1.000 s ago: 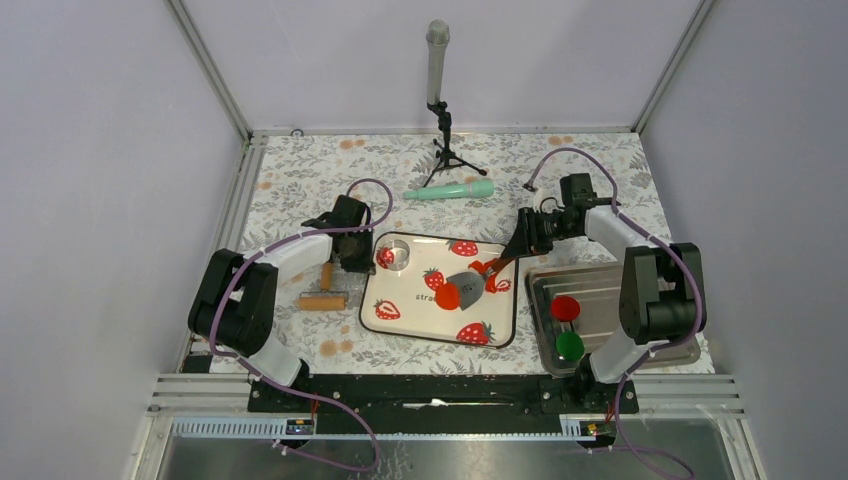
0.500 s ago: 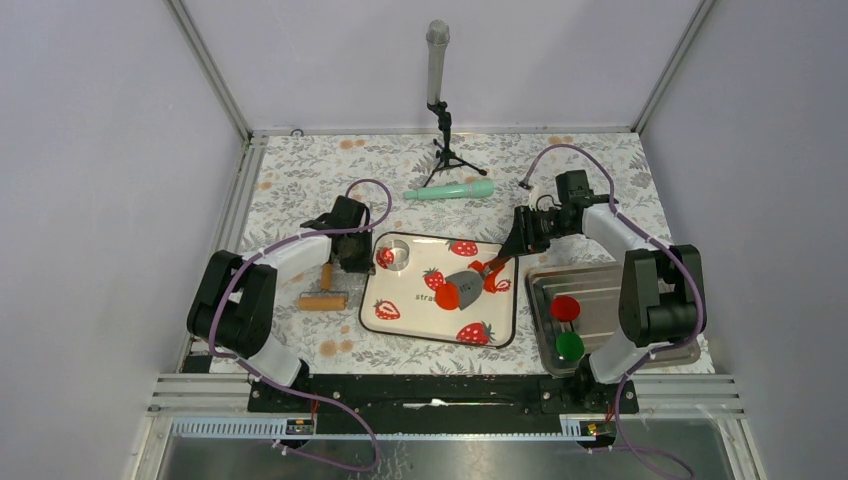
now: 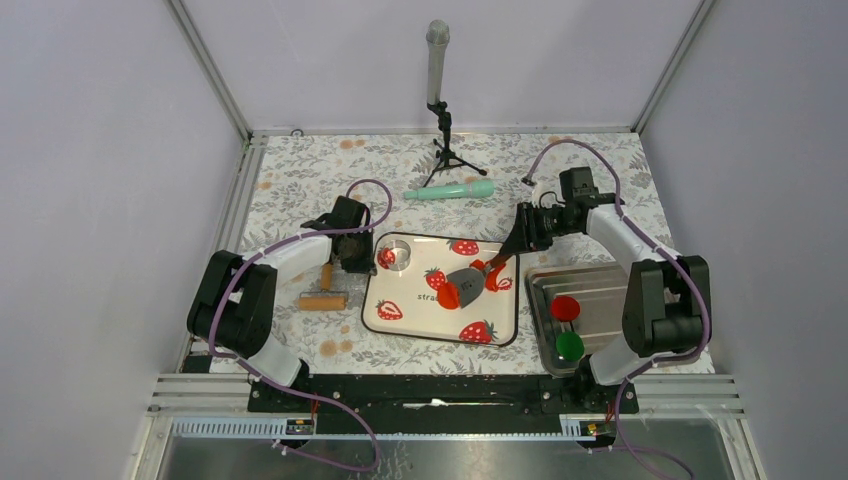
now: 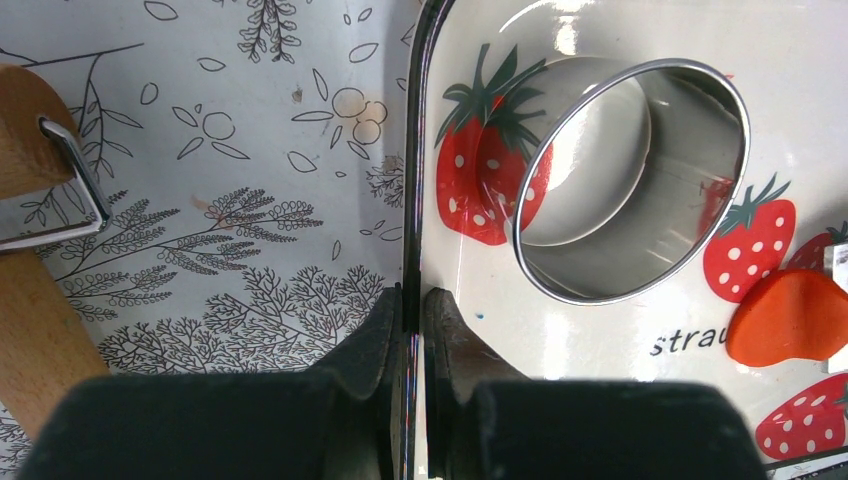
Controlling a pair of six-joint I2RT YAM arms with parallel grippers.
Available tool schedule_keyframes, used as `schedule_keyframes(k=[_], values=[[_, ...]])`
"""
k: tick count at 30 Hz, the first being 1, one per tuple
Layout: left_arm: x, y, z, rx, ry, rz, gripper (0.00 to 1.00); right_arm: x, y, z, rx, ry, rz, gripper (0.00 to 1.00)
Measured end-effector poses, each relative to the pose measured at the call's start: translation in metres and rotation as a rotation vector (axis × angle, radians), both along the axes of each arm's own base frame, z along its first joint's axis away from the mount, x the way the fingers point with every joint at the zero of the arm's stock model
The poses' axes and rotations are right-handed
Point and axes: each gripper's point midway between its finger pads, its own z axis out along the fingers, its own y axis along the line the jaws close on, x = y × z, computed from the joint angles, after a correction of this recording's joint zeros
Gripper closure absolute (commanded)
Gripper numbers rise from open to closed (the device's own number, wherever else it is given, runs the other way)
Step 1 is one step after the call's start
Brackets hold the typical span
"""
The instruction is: Roll out the dumpling wrappers from the dough
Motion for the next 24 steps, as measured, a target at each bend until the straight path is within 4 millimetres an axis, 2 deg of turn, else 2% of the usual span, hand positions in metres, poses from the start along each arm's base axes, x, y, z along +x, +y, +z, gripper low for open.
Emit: schedule_keyframes(k=[10,16,24], values=[[0.000,0.000,0.000,-0.001,0.000,0.001,1.00,0.006,-0.002,0.020,-0.018,-0.048,-0.007,1.00],[0.000,0.000,0.000,-0.002,0.001,0.000,1.00,0.015,-0.019,0.016,-0.134,-0.106,-0.027,1.00],[0.000,0.002,0.001,0.000,0.008,0.039,1.00,-0.005,-0.026,0.008,-0.160,-0.086,-0.065,1.00]])
